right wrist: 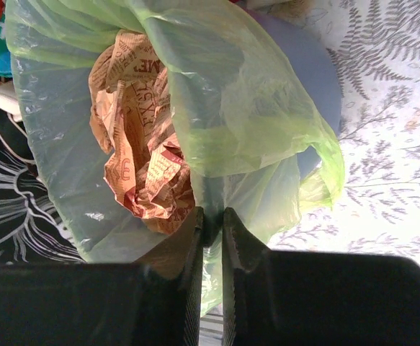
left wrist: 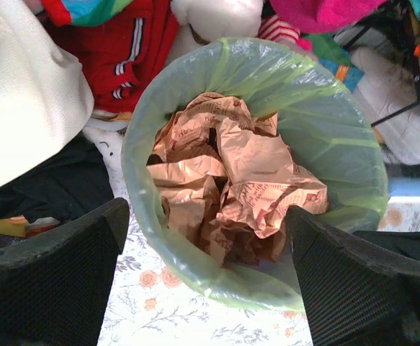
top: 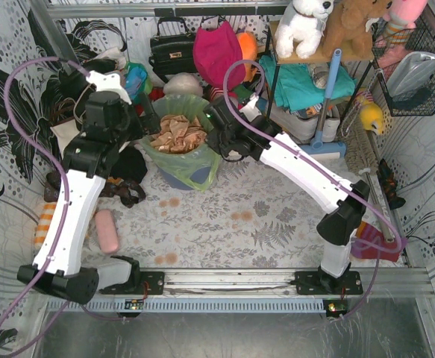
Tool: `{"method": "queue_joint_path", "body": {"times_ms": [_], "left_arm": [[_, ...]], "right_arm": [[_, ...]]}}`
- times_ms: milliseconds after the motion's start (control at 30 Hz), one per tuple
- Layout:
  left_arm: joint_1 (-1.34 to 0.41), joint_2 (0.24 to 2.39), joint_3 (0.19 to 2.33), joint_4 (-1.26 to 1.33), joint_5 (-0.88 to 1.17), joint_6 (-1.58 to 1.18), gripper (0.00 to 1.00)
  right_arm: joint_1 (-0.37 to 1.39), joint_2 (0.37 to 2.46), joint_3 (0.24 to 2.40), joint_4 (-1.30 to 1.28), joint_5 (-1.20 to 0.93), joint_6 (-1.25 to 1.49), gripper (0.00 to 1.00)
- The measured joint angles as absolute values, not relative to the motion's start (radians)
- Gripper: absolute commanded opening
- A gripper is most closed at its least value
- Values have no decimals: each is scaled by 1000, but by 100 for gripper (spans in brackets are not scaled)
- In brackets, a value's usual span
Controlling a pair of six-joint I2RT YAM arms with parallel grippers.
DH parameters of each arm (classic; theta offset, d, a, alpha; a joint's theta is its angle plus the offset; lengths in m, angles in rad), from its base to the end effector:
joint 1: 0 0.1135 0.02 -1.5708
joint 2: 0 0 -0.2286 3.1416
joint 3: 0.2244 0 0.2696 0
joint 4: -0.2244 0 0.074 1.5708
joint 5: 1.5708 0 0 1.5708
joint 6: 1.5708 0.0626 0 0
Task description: Tie the trash bag
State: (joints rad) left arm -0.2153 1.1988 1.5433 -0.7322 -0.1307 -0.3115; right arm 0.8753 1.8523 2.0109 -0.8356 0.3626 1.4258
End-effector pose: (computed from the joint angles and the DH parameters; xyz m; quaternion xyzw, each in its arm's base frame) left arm 0.2851 -0.0540 0.4203 -0.0762 0.8256 -0.0925 0.5514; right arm 0.2970 0.3212 0.3508 0.3161 0.8324 0.3218 0.3219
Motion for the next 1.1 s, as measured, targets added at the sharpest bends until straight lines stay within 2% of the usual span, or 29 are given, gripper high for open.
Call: {"method": "queue_joint_path", "body": {"times_ms": [67,200,400,533,767,900,1100], "left_arm": [[-215,1240,1580,-763,-108,-291,100],[-215,1314,1616,-806,-63,-246,96],[-215,1377,1630,-851,-33,-179,93],[-210,1411,1671,-880,-19,-150,82],[-208,1475,1722,-902,92,-113,53],[-208,1499,1720,-928,167,-103,49],[-213,1464,1663,-950,236,-103,36]], "right_arm": [[870,1839,2009,-850,354,1393,0],[859,1803,1989,-870,328,1317,0],[818,1699,1849,-860,259,1221,0],[775,1594,1716,-814,196,1152,0],[703,1519,1666,-818,111,1029,0],[684,1518,1670,-841,96,982,0],[663,1515,1680,-872,74,926,0]]}}
